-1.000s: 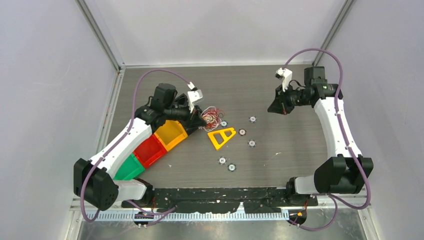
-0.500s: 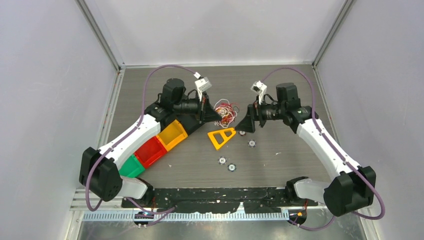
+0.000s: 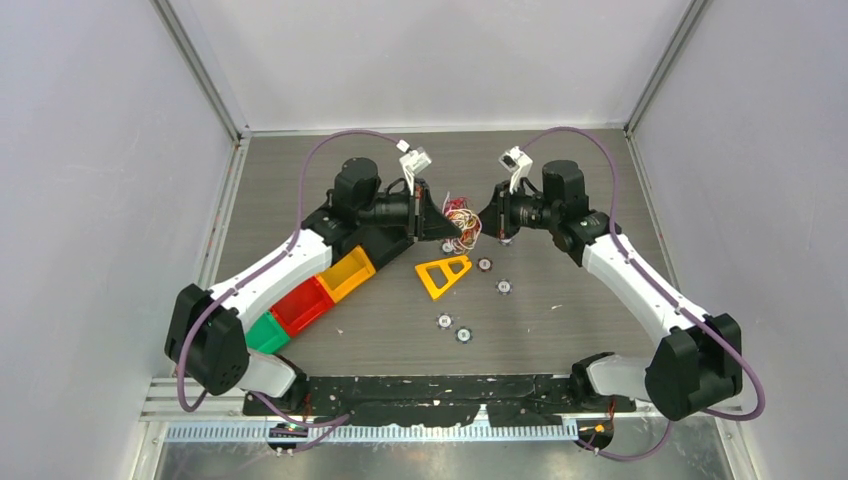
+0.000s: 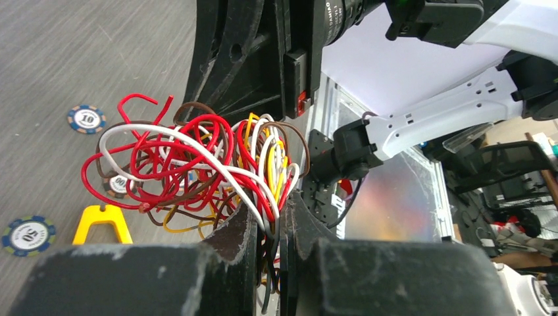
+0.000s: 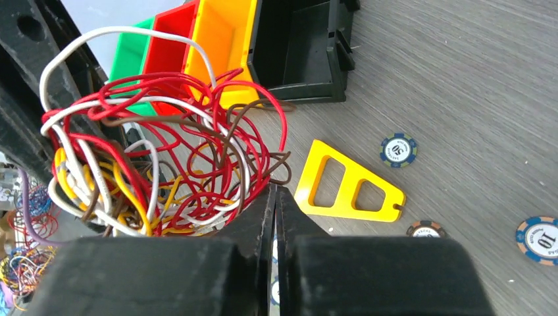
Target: Untangle the cables
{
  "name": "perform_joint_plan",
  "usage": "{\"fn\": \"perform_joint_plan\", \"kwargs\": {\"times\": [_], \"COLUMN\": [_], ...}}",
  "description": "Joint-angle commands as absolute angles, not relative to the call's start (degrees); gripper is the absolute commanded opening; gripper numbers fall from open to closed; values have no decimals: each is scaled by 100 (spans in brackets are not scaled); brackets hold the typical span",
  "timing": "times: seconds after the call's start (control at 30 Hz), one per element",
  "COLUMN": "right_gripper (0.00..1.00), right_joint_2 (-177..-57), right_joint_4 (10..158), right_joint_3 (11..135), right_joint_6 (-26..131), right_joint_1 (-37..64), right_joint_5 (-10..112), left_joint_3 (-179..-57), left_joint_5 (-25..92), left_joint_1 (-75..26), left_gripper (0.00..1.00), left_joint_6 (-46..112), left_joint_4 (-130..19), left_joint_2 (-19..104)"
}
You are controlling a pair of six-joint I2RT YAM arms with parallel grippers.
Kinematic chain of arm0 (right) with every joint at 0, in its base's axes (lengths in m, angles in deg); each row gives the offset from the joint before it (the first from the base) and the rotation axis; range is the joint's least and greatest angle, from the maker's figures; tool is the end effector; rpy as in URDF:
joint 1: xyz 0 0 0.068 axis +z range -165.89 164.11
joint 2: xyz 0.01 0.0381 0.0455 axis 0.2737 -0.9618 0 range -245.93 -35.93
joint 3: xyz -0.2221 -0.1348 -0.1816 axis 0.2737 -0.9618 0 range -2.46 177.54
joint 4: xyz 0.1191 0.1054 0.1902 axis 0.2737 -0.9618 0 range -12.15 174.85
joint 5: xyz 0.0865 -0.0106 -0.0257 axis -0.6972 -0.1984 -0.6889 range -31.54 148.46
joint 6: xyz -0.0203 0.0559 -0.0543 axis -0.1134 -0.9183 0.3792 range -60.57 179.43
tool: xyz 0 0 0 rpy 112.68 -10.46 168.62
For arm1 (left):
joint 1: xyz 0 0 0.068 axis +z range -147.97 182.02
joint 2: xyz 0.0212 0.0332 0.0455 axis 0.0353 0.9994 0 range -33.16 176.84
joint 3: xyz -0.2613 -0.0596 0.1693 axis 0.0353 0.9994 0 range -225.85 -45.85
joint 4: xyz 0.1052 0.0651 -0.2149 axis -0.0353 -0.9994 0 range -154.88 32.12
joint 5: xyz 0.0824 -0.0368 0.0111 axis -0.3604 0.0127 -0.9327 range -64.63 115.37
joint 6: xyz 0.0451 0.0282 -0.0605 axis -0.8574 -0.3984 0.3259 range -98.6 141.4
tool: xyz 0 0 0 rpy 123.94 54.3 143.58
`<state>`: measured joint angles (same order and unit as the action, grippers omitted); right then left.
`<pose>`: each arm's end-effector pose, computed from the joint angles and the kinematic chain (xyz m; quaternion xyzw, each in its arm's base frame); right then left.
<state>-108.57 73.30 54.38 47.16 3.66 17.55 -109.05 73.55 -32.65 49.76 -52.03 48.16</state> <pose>0.2470 0.1360 0.3457 -0.2321 0.7872 0.4206 0.3867 0.2409 -0.2297 0.3791 0.2948 0.6957 -0.5704 0.3221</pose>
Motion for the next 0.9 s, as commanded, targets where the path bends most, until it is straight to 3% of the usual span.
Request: {"fn": "perform_joint_plan", "kwargs": {"times": [0.0,0.03,0.07,0.1,0.17,0.27,0.4,0.43,0.5,0.57,0.6,0.7,0.77,0.87], "right_gripper": [10,30,42,66,84,94,99,98,85,52,45,10,6,5], "right_joint_2": [-10512,-10520,-10563,-10620,-10673,-10700,-10845,-10919,-11015,-11083,-11082,-10936,-10816,-10657], "right_joint_4": [7845,7760,7638,7600,7648,9194,10588,10648,10493,9979,9856,9771,9340,8236], "right_joint_3": [5359,5376,5395,5405,5362,5077,4801,4804,4870,4979,5053,5025,5076,5347], "right_joint_6": [4699,4697,4654,4596,4317,3023,1841,1815,2082,2444,2563,2758,2999,3997], "right_joint_1": [283,235,109,51,-47,-7,289,406,507,530,501,371,204,-212], "right_joint_5": [1747,1413,1204,814,386,-105,-376,-361,-170,113,325,608,832,1532], "left_joint_3": [-10803,-10785,-10771,-10765,-10760,-10780,-10873,-10902,-10943,-10971,-10968,-10865,-10776,-10743], "left_joint_5": [7723,7728,7735,7764,7928,8090,8224,8269,8384,8484,8523,8565,8560,8332], "left_joint_1": [-3269,-3225,-3166,-3118,-3093,-3147,-3160,-3175,-3254,-3353,-3397,-3424,-3324,-3056], "left_gripper": [0,0,0,0,0,0,0,0,0,0,0,0,1,12], "left_joint_6": [5332,5336,5339,5362,5463,5855,6123,6145,6225,6221,6190,6008,5772,5251], "left_joint_4": [-4424,-4418,-4409,-4383,-4162,-3715,-3359,-3322,-3194,-3176,-3207,-3508,-3854,-4814], "left_joint_2": [4773,4760,4753,4746,4783,4947,5144,5182,5216,5186,5148,5015,4861,4642]}}
